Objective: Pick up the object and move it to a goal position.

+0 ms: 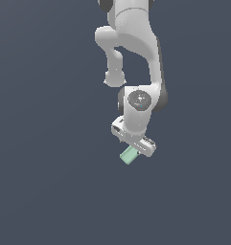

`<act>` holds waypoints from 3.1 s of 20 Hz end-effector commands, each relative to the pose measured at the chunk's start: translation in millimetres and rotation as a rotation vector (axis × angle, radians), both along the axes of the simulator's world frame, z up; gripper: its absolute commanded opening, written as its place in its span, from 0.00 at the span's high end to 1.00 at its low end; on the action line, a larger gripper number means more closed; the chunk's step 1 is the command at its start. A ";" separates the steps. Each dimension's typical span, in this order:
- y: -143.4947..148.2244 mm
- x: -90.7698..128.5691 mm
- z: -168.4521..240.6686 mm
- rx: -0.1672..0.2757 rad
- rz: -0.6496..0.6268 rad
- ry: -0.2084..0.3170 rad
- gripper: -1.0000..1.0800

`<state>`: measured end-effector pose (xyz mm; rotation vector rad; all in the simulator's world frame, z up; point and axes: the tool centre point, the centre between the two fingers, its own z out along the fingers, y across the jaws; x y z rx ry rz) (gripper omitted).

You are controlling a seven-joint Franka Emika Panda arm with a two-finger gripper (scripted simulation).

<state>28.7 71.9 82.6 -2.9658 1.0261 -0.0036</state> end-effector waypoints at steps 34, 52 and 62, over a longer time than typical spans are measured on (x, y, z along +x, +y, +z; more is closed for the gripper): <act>11.5 1.7 -68.9 -0.002 -0.139 0.003 1.00; 17.9 11.9 -47.4 -0.002 -0.139 0.003 1.00; 37.6 44.1 17.8 -0.003 -0.139 0.003 1.00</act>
